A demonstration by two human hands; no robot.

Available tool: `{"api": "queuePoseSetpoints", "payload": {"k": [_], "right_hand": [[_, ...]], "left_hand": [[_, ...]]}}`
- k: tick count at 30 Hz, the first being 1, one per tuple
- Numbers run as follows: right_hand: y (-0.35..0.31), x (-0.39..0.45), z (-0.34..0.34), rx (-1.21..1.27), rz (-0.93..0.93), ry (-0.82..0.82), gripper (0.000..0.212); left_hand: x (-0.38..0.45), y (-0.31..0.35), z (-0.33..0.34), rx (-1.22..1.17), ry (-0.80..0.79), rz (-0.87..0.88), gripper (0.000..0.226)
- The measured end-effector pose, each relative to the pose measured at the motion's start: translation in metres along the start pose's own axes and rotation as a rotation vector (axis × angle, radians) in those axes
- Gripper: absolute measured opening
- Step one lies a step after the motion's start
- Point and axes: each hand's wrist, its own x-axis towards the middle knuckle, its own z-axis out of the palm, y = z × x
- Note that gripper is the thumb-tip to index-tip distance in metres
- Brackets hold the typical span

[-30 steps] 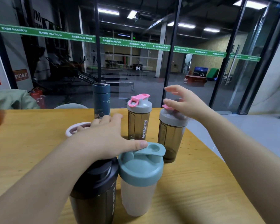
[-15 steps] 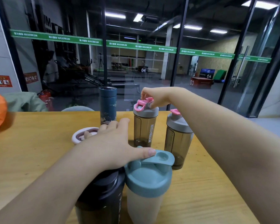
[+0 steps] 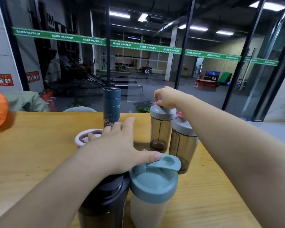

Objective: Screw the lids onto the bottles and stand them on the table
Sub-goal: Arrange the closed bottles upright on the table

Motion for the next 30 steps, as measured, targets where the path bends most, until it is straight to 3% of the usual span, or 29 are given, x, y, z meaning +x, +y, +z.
{"api": "queuePoseSetpoints", "payload": {"k": [6, 10, 12, 15, 23, 30], "right_hand": [[0.005, 0.0, 0.006, -0.097, 0.195, 0.0, 0.03], [0.003, -0.011, 0.0, -0.067, 0.352, -0.065, 0.012], [0.008, -0.012, 0.0, -0.056, 0.383, -0.04, 0.014], [0.013, -0.014, -0.002, 0.135, 0.429, 0.009, 0.007], [0.025, -0.009, -0.003, 0.258, 0.443, -0.068, 0.051], [0.035, -0.018, -0.007, -0.077, 0.337, -0.124, 0.079]], "left_hand": [[0.0, 0.0, 0.001, 0.008, 0.002, -0.003, 0.111], [0.0, 0.0, 0.001, 0.004, 0.008, -0.001, 0.11], [0.0, 0.0, 0.001, 0.003, 0.003, -0.001, 0.11], [0.0, 0.0, 0.001, -0.003, -0.004, -0.005, 0.108], [-0.001, 0.0, 0.0, -0.001, -0.008, -0.005, 0.109], [0.0, -0.001, 0.0, -0.013, -0.019, -0.008, 0.11]]}}
